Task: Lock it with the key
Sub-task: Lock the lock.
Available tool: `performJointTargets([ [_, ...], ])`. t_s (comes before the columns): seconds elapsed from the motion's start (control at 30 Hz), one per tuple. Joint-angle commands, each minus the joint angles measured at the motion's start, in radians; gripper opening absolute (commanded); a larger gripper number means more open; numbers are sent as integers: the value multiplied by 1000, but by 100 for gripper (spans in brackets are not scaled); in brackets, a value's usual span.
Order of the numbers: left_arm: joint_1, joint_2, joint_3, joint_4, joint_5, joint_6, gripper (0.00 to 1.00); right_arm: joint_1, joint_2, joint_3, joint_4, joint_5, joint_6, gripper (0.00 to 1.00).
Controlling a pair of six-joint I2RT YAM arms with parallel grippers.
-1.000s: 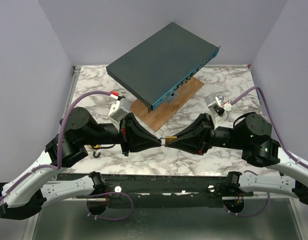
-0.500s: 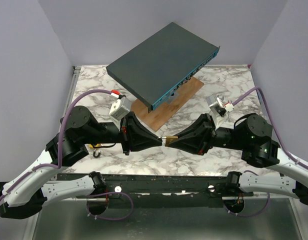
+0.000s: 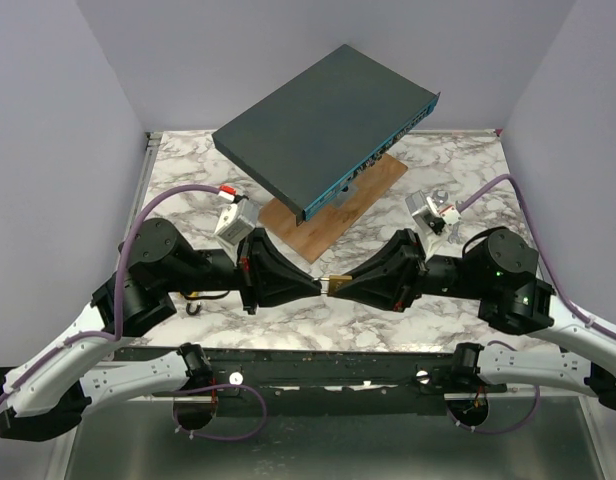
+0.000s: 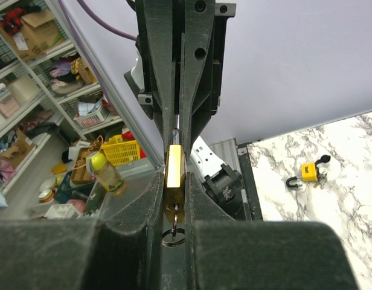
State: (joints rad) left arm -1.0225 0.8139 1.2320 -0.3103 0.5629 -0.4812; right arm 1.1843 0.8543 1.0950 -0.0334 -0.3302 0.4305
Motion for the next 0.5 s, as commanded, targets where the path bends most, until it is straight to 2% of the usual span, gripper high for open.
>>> performJointTargets([
  [0.0, -17, 54, -63, 64, 0, -26, 0, 9, 104, 6, 24, -17, 16, 1],
  [0.47, -43, 57, -106, 15, -61, -33, 0, 12, 155, 20, 58, -23, 16, 1],
])
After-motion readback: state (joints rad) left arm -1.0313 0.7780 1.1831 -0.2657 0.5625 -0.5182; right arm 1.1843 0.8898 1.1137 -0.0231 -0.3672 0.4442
